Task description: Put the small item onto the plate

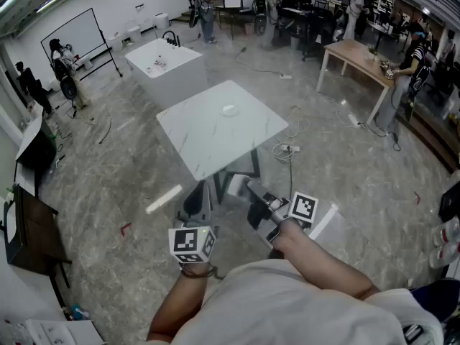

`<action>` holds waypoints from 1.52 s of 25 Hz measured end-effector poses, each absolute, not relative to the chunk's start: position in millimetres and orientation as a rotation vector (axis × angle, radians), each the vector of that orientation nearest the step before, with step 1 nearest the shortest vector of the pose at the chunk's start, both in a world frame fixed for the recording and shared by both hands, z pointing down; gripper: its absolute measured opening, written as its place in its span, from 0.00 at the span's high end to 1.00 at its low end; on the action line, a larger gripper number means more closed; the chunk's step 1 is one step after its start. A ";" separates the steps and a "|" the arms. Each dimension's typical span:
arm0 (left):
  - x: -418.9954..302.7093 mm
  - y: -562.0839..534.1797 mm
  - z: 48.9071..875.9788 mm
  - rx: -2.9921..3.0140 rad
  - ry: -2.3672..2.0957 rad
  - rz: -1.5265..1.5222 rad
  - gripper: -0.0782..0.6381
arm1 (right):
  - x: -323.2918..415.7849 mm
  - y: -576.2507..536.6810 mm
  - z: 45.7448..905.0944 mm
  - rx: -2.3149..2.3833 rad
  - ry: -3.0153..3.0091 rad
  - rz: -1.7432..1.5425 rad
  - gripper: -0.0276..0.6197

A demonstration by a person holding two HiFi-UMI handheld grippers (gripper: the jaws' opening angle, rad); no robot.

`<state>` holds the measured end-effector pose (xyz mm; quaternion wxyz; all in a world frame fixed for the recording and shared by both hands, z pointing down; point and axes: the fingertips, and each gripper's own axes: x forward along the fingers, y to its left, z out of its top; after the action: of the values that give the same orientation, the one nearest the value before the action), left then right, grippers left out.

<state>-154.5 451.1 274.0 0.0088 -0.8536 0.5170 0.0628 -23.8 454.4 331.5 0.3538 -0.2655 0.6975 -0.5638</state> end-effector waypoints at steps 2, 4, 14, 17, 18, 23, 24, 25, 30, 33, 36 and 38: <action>-155.0 451.0 275.1 -2.671 1.615 0.194 0.88 | -23.9 454.9 331.3 -0.687 1.797 -1.459 0.82; -155.8 450.6 276.4 -2.675 1.616 0.192 0.88 | -24.2 455.2 331.3 -0.686 1.790 -1.459 0.82; -156.2 447.3 290.2 -2.688 1.620 0.185 0.88 | -21.5 451.2 344.8 -0.683 1.753 -1.478 0.82; -155.5 444.9 302.0 -2.694 1.626 0.172 0.88 | -21.0 448.9 353.2 -0.678 1.750 -1.485 0.82; -154.5 442.7 305.4 -2.695 1.627 0.166 0.88 | -19.9 446.5 356.0 -0.677 1.747 -1.487 0.82; -138.1 398.4 310.3 -2.711 1.648 0.169 0.88 | 2.9 401.0 361.5 -0.685 1.716 -1.504 0.82; -133.2 385.2 309.8 -2.710 1.653 0.166 0.88 | 9.3 387.0 360.9 -0.685 1.714 -1.506 0.82; -127.9 372.0 310.0 -2.708 1.659 0.162 0.88 | 15.6 373.2 360.5 -0.682 1.713 -1.510 0.82; -98.2 308.6 321.8 -2.714 1.687 0.142 0.88 | 45.1 311.3 369.5 -0.672 1.695 -1.544 0.82; -89.7 265.3 326.0 -2.702 1.712 0.139 0.88 | 57.1 264.9 373.6 -0.676 1.699 -1.561 0.82; -74.8 218.0 333.8 -2.692 1.759 0.134 0.88 | 74.6 215.8 376.6 -0.668 1.706 -1.585 0.82; -56.9 188.5 339.8 -2.692 1.785 0.125 0.88 | 90.8 186.8 378.8 -0.657 1.711 -1.603 0.82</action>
<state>-56.9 188.5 339.8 -0.0453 -0.8319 0.5517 0.0386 90.8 186.8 378.8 0.3461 -0.2532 0.6594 -0.6175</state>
